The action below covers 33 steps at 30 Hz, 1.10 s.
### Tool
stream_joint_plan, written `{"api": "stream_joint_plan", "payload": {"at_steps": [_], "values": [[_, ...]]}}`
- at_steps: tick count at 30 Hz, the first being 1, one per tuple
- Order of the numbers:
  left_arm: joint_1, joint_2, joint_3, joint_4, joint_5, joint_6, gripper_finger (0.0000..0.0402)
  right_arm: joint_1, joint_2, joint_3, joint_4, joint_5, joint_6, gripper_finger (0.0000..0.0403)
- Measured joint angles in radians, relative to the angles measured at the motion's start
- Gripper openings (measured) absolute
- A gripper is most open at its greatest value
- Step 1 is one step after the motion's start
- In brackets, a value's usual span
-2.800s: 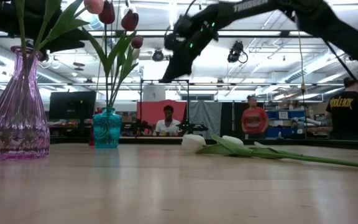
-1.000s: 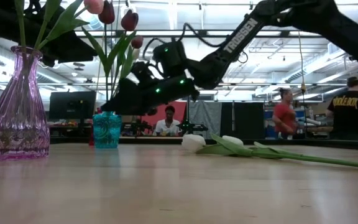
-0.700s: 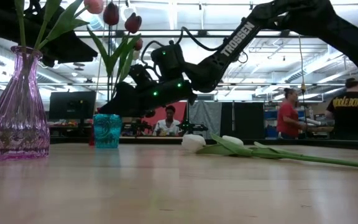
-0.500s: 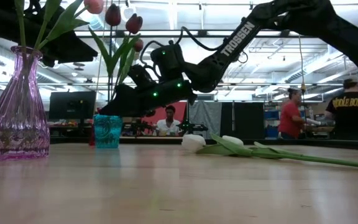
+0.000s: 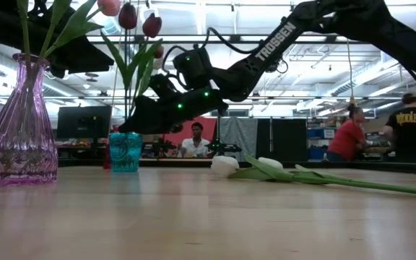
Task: Sort flowers into vase by color
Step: Adjust the blue vase
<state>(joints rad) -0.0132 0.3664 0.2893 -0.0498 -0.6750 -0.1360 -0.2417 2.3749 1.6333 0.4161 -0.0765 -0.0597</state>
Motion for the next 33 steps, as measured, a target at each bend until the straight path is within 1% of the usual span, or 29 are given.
{"api": "stream_joint_plan", "payload": {"at_steps": [12, 17, 19, 21, 23, 27, 33], "values": [[0.000, 0.000, 0.000, 0.003, 0.000, 0.000, 0.0182, 0.005, 0.012, 0.000, -0.012, -0.017, -0.047, 0.0399], [0.000, 0.000, 0.000, 0.004, 0.000, 0.000, 0.0182, -0.006, 0.013, -0.001, 0.017, -0.010, -0.029, 0.0397], [0.000, 0.000, 0.000, 0.004, 0.000, 0.000, 0.0182, -0.015, 0.014, -0.001, 0.013, -0.018, 0.020, 0.0391], [0.000, 0.000, 0.000, 0.005, 0.000, 0.000, 0.0182, -0.021, 0.014, -0.001, 0.012, -0.035, 0.029, 0.0383], [0.000, 0.000, 0.000, 0.006, 0.000, 0.000, 0.0182, -0.022, 0.013, -0.001, 0.013, -0.028, 0.011, 0.0371], [0.000, 0.000, 0.000, 0.006, 0.000, 0.000, 0.0182, -0.009, 0.010, -0.001, -0.011, 0.024, -0.040, 0.0349], [-0.001, -0.001, 0.000, 0.007, 0.000, 0.000, 0.0182, 0.000, -0.017, 0.001, -0.036, 0.039, -0.069, 0.0317]]}}
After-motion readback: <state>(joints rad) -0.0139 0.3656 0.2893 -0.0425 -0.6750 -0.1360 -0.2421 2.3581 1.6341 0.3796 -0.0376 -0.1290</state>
